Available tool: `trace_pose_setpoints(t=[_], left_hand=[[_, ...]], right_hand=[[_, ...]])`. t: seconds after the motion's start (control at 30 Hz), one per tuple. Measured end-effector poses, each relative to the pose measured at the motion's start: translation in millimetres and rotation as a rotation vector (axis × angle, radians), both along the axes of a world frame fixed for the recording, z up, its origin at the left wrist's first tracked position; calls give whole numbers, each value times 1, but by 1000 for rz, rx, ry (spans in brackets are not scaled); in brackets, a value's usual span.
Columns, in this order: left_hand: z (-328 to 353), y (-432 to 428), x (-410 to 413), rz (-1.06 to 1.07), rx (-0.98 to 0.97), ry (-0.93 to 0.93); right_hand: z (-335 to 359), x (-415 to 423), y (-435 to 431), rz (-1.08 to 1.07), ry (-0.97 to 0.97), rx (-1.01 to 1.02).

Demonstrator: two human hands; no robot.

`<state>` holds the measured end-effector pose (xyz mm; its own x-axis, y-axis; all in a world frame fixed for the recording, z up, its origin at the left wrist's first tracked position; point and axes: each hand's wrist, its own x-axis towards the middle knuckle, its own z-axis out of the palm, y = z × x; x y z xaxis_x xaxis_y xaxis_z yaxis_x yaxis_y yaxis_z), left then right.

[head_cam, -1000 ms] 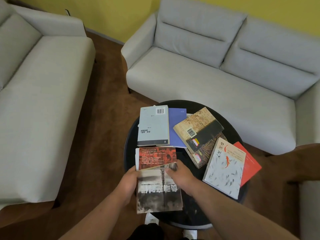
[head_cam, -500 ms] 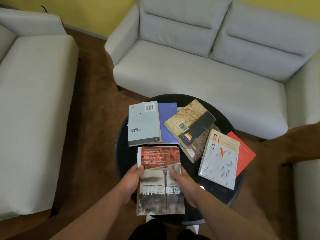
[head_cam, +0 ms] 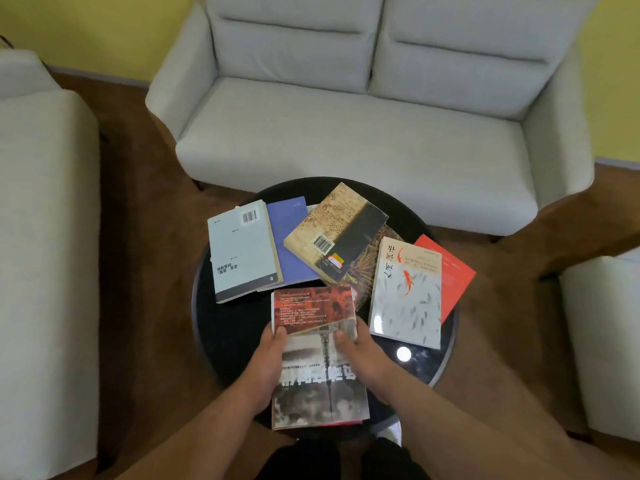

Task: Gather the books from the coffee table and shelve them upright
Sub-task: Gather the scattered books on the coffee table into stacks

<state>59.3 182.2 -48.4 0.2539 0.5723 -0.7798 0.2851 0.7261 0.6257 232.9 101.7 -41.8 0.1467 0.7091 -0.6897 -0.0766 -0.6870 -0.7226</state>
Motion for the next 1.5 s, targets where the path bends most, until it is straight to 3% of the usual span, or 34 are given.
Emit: trace_pose_setpoints(t=[0.13, 0.43, 0.77, 0.9, 1.0, 1.07, 1.1, 1.17, 1.23, 1.3, 1.43, 1.5], left_hand=[[-2, 0, -3, -22, 12, 13], [6, -8, -2, 164, -116, -121], [2, -1, -10, -102, -8, 29], [13, 7, 0, -141, 250, 118], [23, 14, 19, -280, 811, 462], [35, 15, 45, -436, 1065, 515], [40, 14, 63, -521, 1059, 433], [45, 13, 104, -620, 779, 214], [40, 14, 147, -511, 339, 45], [19, 14, 180, -369, 75, -5], [-33, 16, 212, -326, 68, 367], [-48, 18, 222, -293, 38, 427]], right_hand=[[-8, -1, -2, 9, -15, 26], [-7, -1, 4, -131, 189, -102], [-8, 9, 1, 22, 78, -99], [-8, 26, -2, 3, -91, -117], [2, 61, -13, -293, -160, -108], [5, 93, -21, -450, -195, -134], [6, 110, -25, -492, -204, -160], [2, 138, -30, -516, -234, -193], [-2, 161, -30, -512, -269, -231], [-8, 181, -26, -538, -297, -275], [-22, 209, -19, -568, -201, -344], [-27, 219, -15, -571, -170, -371]])
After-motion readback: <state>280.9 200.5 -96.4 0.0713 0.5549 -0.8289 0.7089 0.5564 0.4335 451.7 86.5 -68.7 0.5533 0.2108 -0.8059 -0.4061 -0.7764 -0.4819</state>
